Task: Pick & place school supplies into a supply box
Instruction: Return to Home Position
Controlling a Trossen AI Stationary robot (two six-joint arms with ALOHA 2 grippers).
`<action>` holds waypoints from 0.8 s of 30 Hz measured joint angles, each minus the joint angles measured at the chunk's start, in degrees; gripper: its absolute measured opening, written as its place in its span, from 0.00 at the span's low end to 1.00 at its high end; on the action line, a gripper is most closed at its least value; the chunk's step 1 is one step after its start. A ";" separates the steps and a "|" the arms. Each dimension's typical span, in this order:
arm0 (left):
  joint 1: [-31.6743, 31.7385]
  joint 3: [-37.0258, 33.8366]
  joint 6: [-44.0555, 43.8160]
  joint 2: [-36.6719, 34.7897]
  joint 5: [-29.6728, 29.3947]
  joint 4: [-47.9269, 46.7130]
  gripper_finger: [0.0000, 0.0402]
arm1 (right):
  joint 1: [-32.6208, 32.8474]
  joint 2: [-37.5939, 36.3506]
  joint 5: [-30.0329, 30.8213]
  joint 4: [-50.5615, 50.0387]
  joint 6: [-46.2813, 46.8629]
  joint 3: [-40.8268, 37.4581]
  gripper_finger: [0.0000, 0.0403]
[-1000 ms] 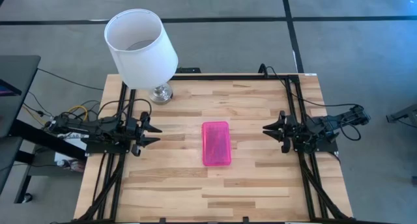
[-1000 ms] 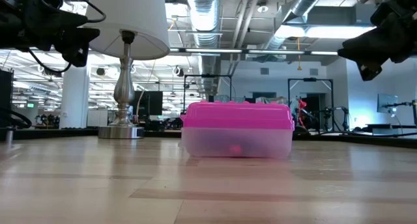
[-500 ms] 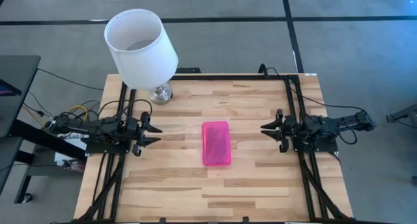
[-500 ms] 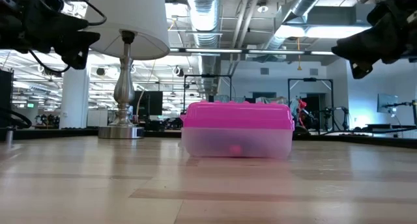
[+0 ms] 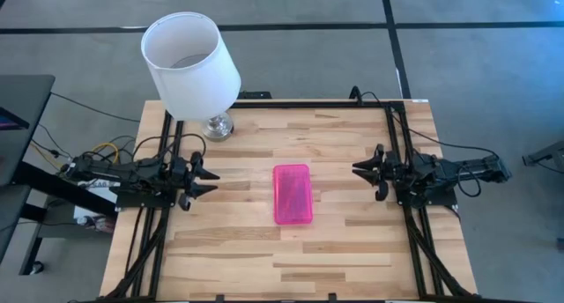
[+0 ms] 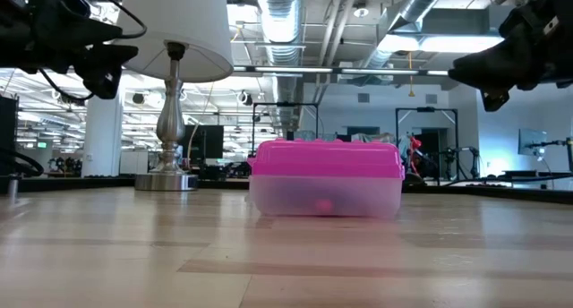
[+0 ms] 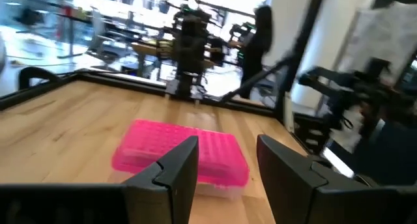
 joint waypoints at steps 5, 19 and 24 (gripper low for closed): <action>0.00 0.00 0.07 -0.02 -5.87 0.89 0.38 | 0.04 0.04 -1.08 -0.35 -2.50 0.01 0.23; -0.02 0.00 23.91 -0.02 -0.08 0.10 0.38 | 0.04 0.48 -11.72 -1.72 -18.15 0.01 0.23; -0.02 0.00 24.32 -0.02 0.81 -0.09 0.38 | -0.11 0.35 -11.75 -1.74 -18.53 0.01 0.23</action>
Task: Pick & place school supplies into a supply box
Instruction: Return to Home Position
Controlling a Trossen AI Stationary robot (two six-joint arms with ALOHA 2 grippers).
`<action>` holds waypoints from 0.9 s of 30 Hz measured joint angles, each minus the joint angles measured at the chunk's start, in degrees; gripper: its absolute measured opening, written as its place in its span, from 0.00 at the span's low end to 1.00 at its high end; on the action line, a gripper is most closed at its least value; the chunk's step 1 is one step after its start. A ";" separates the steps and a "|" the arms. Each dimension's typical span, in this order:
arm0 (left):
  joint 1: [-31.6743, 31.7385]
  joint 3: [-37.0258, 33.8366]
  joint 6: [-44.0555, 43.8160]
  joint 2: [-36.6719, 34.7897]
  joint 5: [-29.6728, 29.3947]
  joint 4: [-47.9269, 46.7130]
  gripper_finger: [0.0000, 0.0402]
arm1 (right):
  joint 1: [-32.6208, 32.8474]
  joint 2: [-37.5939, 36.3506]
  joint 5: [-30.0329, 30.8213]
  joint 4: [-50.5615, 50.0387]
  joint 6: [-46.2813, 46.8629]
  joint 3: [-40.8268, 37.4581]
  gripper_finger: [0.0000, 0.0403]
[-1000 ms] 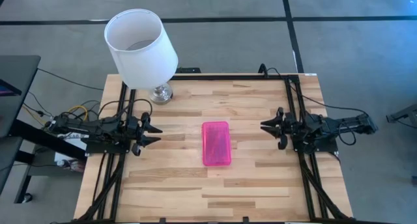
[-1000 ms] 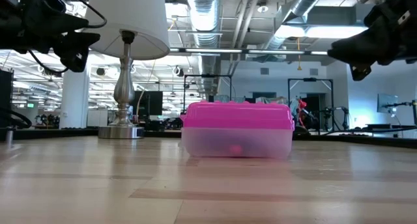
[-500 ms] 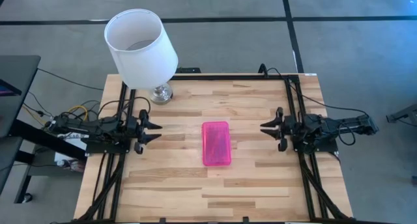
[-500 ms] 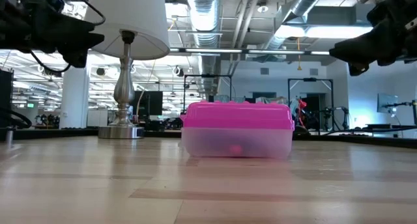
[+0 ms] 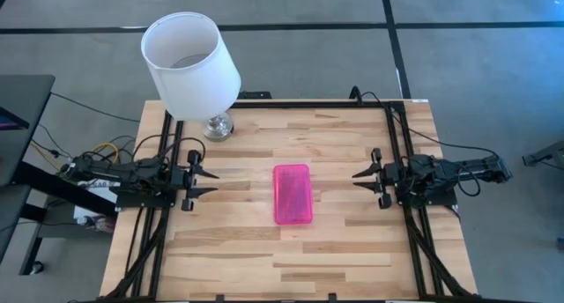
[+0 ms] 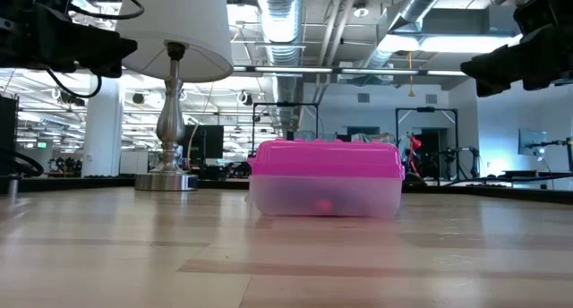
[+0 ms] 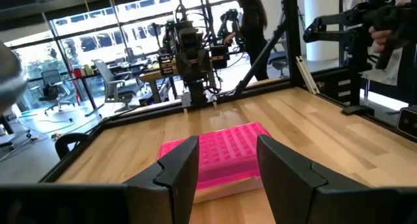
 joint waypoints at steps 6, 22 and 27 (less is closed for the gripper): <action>0.00 0.00 -0.15 0.00 -0.04 -0.03 0.38 | 0.02 0.02 0.02 -0.02 -0.02 0.00 0.23; 0.02 0.00 -0.89 0.02 -0.02 -0.06 0.38 | 0.02 0.02 0.09 -0.04 0.00 0.00 0.23; 0.02 0.00 -1.51 0.02 -0.02 -0.06 0.38 | 0.02 0.02 0.15 -0.07 1.53 0.00 0.23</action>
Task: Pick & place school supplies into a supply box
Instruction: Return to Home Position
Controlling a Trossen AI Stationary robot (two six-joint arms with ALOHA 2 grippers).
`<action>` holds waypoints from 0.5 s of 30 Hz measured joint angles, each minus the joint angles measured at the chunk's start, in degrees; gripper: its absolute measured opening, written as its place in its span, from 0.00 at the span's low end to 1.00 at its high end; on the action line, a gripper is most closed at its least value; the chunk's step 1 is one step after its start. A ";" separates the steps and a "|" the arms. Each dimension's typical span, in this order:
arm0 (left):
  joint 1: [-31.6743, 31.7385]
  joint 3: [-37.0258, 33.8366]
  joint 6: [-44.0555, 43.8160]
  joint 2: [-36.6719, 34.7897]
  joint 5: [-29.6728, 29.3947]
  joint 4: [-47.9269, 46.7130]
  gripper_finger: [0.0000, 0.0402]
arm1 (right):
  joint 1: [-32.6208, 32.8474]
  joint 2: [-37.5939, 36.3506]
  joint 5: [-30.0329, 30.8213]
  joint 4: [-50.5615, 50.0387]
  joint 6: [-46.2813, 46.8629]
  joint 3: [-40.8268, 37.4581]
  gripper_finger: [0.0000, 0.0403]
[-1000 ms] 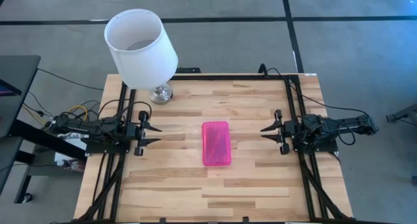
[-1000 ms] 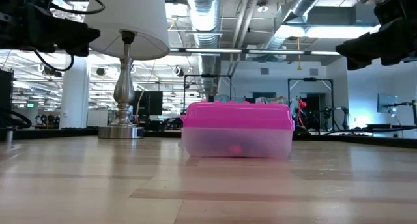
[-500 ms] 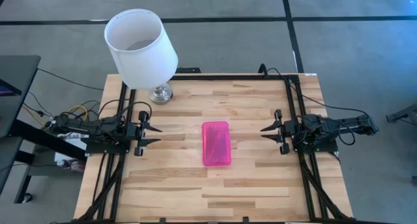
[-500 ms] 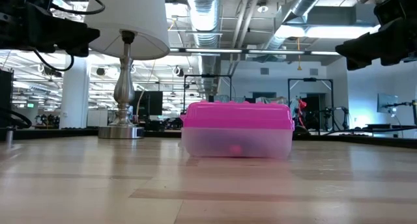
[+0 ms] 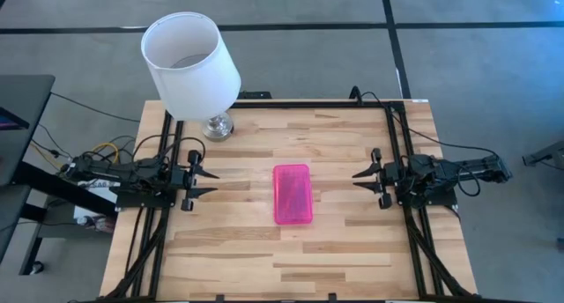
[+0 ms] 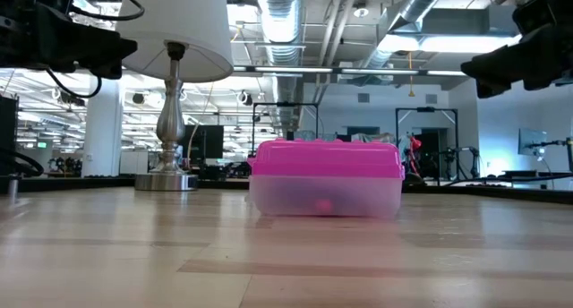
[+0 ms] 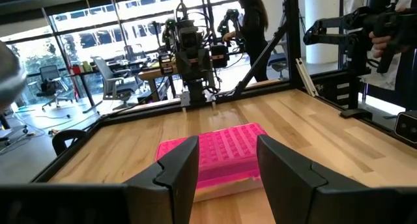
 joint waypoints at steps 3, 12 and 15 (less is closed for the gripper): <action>0.00 0.00 0.13 0.00 0.00 0.00 0.38 | 0.00 0.00 0.00 0.01 2.65 0.00 0.23; 0.00 0.00 -0.17 0.00 0.02 0.00 0.38 | 0.00 0.00 0.02 0.13 3.45 0.00 0.23; 0.00 0.00 -0.48 0.00 0.04 0.00 0.38 | 0.00 0.00 0.02 0.15 3.45 -0.02 0.23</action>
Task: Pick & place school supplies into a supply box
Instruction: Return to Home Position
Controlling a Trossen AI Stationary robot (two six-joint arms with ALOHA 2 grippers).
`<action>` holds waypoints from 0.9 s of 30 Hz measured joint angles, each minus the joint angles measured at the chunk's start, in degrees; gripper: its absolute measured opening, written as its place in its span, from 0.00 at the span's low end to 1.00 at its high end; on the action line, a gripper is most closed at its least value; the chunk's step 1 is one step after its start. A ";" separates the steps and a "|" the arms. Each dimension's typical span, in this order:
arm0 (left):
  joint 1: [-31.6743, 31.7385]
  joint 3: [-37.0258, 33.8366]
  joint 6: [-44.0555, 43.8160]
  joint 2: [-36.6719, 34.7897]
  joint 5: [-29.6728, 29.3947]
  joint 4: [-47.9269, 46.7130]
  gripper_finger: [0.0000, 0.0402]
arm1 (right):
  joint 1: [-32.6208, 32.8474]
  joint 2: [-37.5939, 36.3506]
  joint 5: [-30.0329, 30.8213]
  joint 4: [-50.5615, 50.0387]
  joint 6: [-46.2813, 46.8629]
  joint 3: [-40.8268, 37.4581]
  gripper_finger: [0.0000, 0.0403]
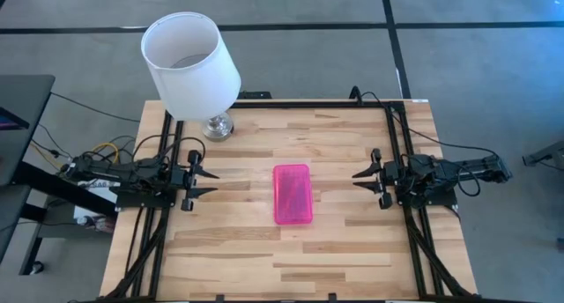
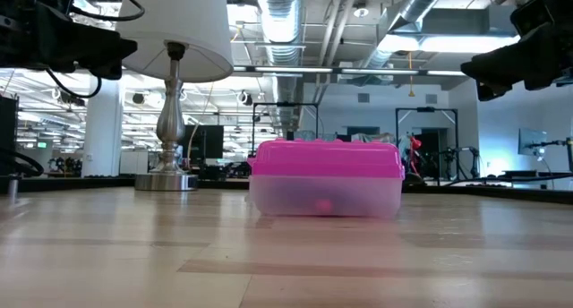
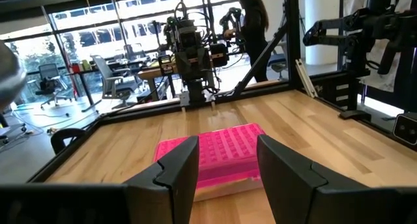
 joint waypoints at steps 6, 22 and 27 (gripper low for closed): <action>0.00 0.00 0.33 0.00 0.00 0.00 0.38 | 0.00 0.00 -0.01 0.04 0.02 0.00 0.23; 0.00 0.00 -0.20 0.00 0.02 0.00 0.38 | 0.00 0.00 0.00 0.11 0.02 0.00 0.23; 0.00 0.00 0.29 0.00 0.02 0.00 0.38 | 0.00 0.00 -0.02 0.13 0.02 0.00 0.23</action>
